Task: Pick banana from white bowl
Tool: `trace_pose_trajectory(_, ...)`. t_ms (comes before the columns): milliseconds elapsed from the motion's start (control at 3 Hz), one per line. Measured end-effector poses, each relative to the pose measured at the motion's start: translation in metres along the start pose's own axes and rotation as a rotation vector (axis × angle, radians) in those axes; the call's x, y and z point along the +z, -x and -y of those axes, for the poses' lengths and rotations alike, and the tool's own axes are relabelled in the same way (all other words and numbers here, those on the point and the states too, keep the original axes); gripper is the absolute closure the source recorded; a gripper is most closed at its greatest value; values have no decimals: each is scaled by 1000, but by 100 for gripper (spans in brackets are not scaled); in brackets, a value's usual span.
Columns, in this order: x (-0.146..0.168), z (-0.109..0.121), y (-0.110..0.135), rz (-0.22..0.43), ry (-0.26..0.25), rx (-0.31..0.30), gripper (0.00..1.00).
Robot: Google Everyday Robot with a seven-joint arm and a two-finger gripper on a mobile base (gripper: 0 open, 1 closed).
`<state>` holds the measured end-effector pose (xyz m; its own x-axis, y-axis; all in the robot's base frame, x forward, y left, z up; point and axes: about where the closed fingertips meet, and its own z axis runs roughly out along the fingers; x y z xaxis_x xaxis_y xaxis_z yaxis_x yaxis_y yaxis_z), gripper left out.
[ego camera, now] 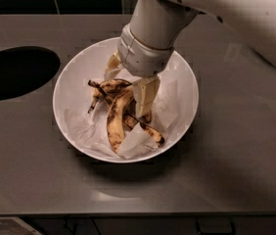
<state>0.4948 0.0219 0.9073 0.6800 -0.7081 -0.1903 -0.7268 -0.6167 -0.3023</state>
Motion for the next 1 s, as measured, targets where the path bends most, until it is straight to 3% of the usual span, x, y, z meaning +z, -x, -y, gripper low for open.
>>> trace_pose_trajectory(1000, 16, 11, 4, 64, 57, -58, 30)
